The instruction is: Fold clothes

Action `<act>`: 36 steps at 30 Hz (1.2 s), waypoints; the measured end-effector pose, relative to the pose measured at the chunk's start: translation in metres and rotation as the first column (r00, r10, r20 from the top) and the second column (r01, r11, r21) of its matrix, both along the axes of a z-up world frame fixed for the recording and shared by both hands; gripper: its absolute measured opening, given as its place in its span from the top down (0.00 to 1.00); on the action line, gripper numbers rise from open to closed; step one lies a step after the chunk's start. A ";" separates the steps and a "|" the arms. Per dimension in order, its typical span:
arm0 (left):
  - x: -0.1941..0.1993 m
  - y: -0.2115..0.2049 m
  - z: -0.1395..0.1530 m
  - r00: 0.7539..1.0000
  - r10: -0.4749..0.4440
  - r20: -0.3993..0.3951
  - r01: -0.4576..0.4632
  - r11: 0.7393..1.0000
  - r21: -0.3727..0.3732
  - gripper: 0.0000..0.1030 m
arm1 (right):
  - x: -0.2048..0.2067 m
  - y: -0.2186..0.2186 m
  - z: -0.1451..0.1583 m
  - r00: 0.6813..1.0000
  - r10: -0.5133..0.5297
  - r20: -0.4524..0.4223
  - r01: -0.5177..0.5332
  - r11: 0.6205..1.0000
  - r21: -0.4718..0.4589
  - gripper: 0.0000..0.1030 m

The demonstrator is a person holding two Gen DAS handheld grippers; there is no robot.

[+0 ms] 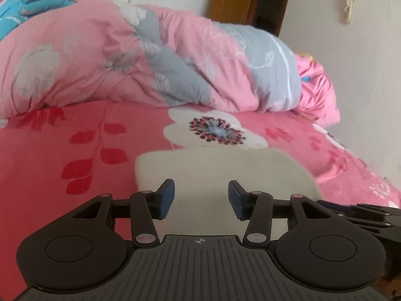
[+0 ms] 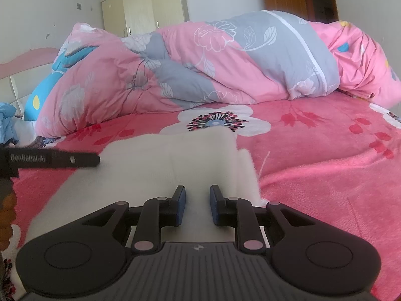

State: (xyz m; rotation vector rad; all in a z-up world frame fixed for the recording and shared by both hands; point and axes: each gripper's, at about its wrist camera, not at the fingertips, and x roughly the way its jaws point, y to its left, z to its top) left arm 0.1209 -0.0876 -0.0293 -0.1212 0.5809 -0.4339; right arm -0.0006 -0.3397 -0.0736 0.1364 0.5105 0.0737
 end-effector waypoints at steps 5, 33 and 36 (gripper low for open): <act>0.006 0.007 -0.011 0.999 0.003 -0.034 -0.004 0.999 -0.052 0.52 | 0.000 -0.001 -0.001 1.000 0.002 0.001 -0.002 1.000 0.001 0.79; 0.052 0.023 0.003 0.986 0.129 -0.101 -0.127 0.992 0.022 0.31 | -0.001 -0.006 -0.003 1.000 0.013 0.016 -0.014 0.999 0.037 0.79; 0.024 0.029 0.017 0.981 0.162 -0.105 -0.159 0.987 0.030 0.25 | -0.001 -0.007 -0.004 1.000 0.012 0.020 -0.013 0.999 0.043 0.79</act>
